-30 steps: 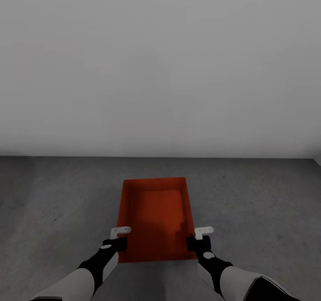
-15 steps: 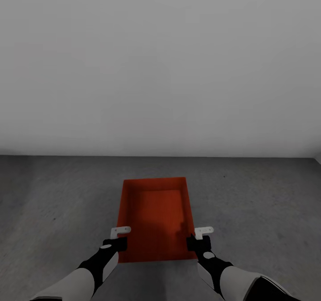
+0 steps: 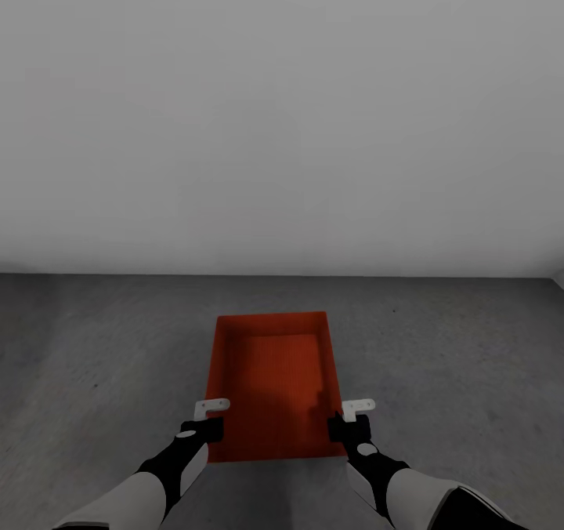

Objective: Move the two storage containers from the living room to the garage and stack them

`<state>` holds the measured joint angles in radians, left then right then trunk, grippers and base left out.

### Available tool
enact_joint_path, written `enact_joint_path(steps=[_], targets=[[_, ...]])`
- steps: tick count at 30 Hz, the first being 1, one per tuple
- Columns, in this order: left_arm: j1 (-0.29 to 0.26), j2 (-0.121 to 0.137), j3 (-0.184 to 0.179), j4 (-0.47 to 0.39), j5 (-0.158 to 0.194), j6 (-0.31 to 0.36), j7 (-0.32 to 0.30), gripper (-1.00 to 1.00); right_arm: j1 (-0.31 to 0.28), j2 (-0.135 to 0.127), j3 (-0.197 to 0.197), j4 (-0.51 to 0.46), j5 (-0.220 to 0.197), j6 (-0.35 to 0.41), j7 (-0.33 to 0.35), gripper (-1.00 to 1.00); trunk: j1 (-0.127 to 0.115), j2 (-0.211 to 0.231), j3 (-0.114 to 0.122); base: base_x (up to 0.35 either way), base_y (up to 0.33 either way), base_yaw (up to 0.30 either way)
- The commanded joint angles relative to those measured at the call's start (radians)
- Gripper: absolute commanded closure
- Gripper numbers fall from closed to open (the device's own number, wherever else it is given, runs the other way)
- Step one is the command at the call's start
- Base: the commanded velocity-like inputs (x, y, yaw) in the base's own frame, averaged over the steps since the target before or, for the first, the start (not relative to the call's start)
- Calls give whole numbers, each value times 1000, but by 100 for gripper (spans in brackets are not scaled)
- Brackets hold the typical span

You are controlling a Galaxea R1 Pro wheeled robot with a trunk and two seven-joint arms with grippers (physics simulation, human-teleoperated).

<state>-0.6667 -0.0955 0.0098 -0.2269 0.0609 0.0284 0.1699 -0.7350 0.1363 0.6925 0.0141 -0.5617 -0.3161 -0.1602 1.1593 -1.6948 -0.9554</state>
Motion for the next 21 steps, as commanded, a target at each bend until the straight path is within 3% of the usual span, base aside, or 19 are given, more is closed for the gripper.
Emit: enact_joint_path(steps=[1, 15, 16, 17, 21], targets=[[-1, 27, 35, -19, 25, 4, 6, 100, 0, 0, -48, 4, 6, 2, -2, 100, 0, 0, -1, 0, 0, 0], [-1, 28, 36, -17, 24, 4, 5, 100, 0, -1, -48, 4, 7, 2, -1, 100, 0, 0, -1, 0, 0, 0], [-1, 28, 36, -17, 25, 4, 6, -100, 0, 0, -48, 3, 7, 2, -1, 100, 0, 0, -1, 0, 0, 0], [-1, 29, 36, -16, 27, 7, 6, -100, 0, 0, -48, 3, 7, 2, -1, -100, 0, 0, -1, 0, 0, 0], [-1, 29, 36, -16, 39, 9, 6, -100, 0, 0, -48, 4, 7, 2, -2, -100, 0, 0, -1, 0, 0, 0]])
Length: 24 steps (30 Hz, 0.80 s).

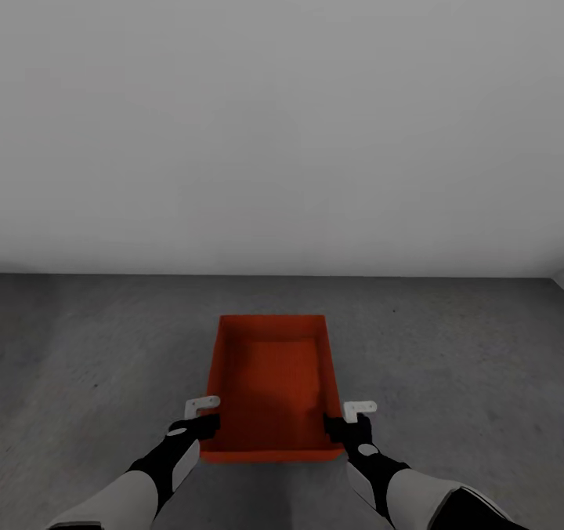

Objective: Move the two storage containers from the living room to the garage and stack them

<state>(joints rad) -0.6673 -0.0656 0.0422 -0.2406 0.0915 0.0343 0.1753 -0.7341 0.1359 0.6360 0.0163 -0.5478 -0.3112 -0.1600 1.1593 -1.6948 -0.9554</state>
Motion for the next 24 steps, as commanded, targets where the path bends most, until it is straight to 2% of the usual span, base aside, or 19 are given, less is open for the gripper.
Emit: enact_joint_path(steps=[1, 24], targets=[[0, 0, 4, -2, 10, 2, 1, -100, -1, 1, 8, 2, -7, -3, -2, -100, 0, 0, -1, 0, 0, 0], [0, -3, 4, -5, 12, -1, 0, -100, -1, 1, 9, 1, -7, -3, -2, -100, 0, 0, -1, 0, 0, 0]])
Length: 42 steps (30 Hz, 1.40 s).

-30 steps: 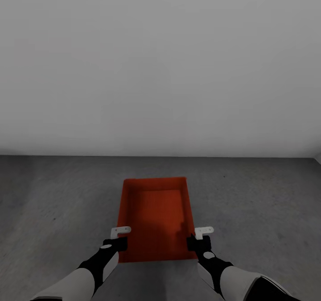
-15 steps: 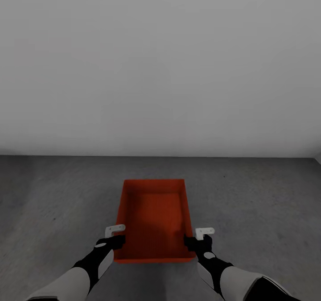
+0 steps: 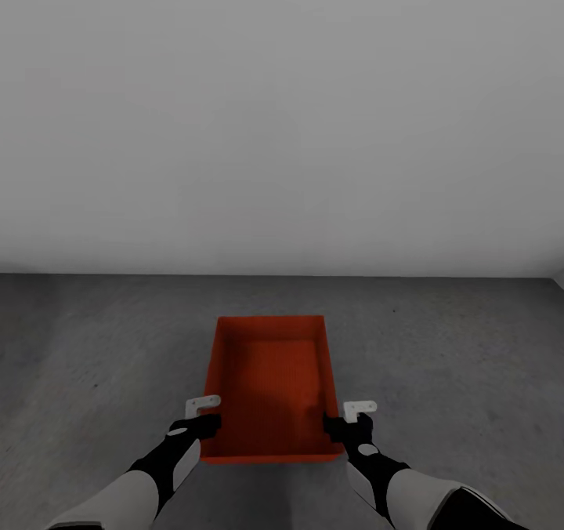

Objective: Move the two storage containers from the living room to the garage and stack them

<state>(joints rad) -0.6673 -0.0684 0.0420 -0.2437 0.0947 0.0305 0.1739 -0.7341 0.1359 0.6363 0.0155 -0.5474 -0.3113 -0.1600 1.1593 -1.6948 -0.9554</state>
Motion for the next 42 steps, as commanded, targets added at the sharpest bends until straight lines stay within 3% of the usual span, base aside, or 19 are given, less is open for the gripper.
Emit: enact_joint_path(steps=[1, 42], targets=[[0, -1, 3, -2, 8, 3, 1, -100, -1, 1, 8, 2, -7, -3, -3, -100, 0, 0, -1, 0, 0, 0], [0, 1, 4, -2, 9, 2, 3, -100, -1, 1, 8, 3, -8, -3, -4, -100, -153, 280, 125, 0, 0, 0]])
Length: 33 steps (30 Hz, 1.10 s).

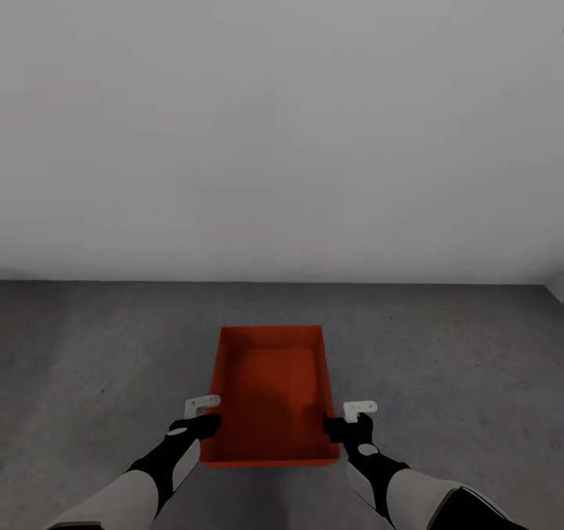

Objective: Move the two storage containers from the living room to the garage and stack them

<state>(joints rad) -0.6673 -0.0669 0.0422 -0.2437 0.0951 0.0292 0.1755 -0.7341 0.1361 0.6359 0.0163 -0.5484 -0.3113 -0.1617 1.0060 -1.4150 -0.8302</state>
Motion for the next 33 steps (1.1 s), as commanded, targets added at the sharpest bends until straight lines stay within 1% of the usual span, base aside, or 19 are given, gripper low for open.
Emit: enact_joint_path(steps=[1, 33], targets=[[0, -1, 4, -2, 8, 3, 1, -100, -1, 1, 8, 2, -7, -3, -2, -100, -4, 7, 3, 0, 0, 0], [0, 0, 2, -11, 7, 3, 2, -100, -1, 0, 8, 1, -7, -3, -2, -100, -127, 231, 103, 0, 0, 0]])
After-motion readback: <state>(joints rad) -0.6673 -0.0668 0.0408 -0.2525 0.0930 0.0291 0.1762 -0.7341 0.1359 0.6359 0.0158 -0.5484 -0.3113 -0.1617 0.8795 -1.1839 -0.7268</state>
